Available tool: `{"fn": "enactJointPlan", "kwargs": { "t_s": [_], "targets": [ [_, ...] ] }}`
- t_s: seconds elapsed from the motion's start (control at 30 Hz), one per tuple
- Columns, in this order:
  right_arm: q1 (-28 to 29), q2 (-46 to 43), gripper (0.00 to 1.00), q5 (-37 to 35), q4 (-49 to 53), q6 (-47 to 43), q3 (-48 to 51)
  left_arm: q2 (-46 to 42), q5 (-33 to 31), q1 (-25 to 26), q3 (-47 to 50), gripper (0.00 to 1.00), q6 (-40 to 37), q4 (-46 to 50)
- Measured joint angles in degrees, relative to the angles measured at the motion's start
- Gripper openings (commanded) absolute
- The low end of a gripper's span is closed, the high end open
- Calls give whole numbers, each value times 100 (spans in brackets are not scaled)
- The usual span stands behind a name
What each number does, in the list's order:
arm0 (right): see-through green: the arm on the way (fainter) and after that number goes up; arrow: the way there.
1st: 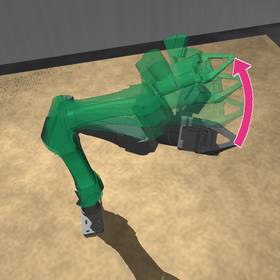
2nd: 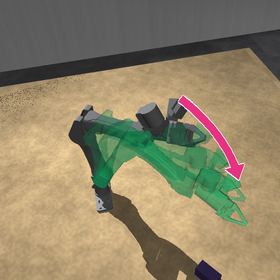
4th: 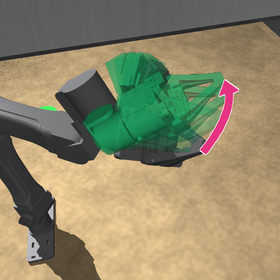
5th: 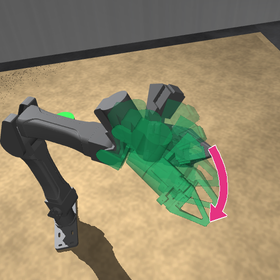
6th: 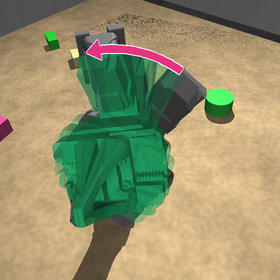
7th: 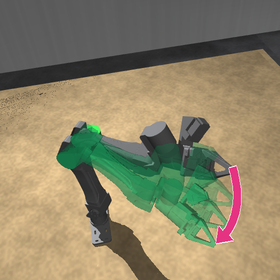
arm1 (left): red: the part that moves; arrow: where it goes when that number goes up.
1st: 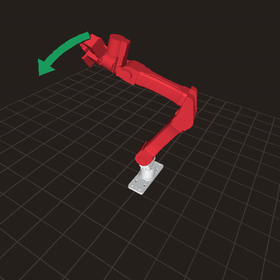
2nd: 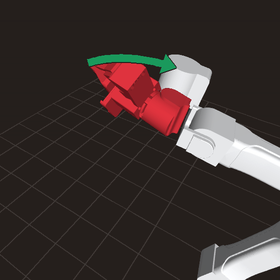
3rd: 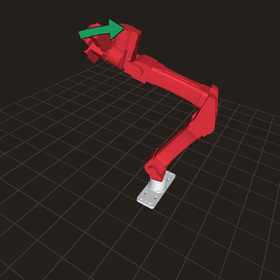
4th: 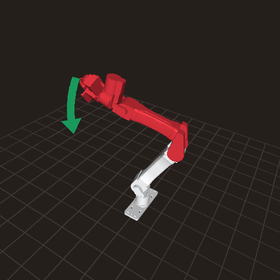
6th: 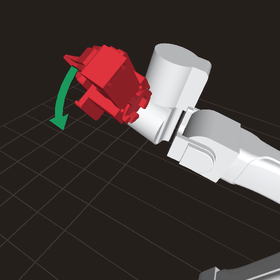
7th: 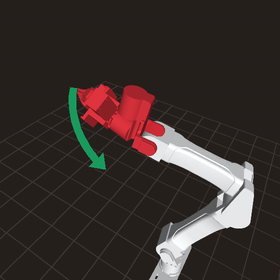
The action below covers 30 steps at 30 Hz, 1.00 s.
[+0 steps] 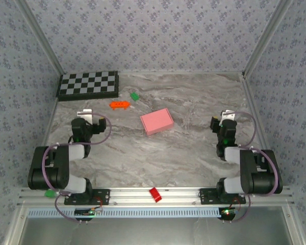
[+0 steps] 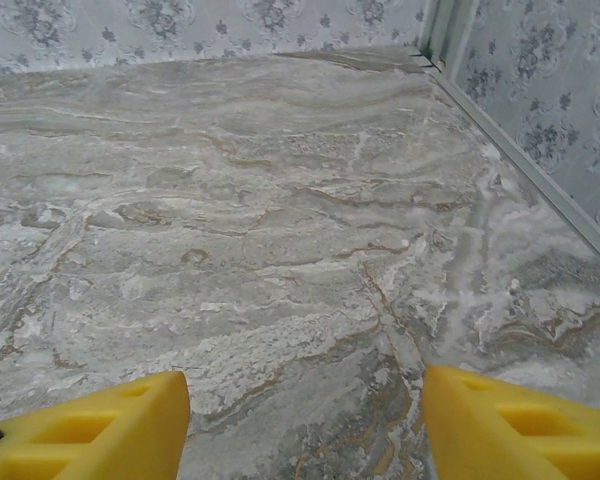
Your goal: Fold the paper box
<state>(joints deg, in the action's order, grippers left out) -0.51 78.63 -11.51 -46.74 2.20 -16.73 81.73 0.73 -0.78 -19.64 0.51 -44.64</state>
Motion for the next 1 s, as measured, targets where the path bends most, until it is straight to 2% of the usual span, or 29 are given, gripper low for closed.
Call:
{"fn": "enactJointPlan", "kwargs": {
  "t_s": [0.23, 0.4, 0.43, 0.7, 1.0],
  "targets": [
    [0, 485, 69, 273, -463, -142, -2, 487, -39, -37, -2, 100, 22, -369],
    [31, 861, 86, 332, -546, -234, -76, 577, -409, -37, -79, 100, 166, -313],
    [39, 887, 99, 332, -511, -256, -105, 577, -466, -37, -107, 100, 179, -313],
    [83, 894, 100, 273, -490, -313, -310, 577, -636, -35, -175, 100, 214, -310],
    [63, 896, 100, 326, -444, -310, -315, 581, -391, -31, -295, 100, 151, -168]
  ]
}}
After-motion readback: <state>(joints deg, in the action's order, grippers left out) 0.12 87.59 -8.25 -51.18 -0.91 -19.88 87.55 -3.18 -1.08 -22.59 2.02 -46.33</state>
